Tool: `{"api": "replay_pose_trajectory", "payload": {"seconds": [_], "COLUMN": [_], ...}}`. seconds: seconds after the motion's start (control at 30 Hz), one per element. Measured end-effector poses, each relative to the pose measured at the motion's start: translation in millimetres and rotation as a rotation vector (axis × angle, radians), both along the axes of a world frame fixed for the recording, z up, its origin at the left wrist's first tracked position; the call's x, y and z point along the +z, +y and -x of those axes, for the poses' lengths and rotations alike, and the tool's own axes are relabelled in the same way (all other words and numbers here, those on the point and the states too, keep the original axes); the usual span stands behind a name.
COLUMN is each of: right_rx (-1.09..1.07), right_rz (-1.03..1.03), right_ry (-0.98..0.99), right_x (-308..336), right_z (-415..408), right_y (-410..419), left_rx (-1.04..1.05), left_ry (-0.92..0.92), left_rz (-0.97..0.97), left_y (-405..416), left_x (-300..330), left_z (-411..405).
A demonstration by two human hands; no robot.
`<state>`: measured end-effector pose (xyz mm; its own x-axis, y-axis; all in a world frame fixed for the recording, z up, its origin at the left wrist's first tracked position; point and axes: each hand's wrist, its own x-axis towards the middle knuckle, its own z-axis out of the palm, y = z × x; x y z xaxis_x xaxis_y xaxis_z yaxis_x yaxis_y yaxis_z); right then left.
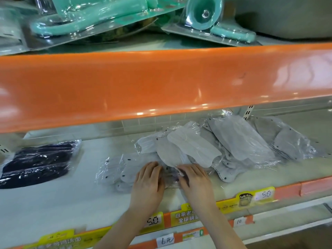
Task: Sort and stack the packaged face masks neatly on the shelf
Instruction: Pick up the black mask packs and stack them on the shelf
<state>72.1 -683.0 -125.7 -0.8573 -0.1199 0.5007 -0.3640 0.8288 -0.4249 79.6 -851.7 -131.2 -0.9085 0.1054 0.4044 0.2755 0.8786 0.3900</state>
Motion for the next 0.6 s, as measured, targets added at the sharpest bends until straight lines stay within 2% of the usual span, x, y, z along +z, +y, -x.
{"api": "replay_pose_trajectory", "payload": {"seconds": [0.13, 0.23, 0.47, 0.6], "right_rx": [0.006, 0.004, 0.027, 0.065], "right_rz": [0.091, 0.257, 0.66, 0.693], "right_ry": [-0.023, -0.053, -0.182, -0.24], "right_x": [6, 9, 39, 59], "right_z": [-2, -3, -6, 0], "right_y": [2, 3, 3, 2], "left_rx": [-0.003, -0.022, 0.004, 0.062], "left_ry": [-0.036, -0.029, 0.1, 0.223], "left_rz": [0.001, -0.019, -0.194, -0.21], "left_y": [0, -1, -1, -8], "left_x": [2, 5, 15, 34], "left_z": [-2, -3, -4, -2]}}
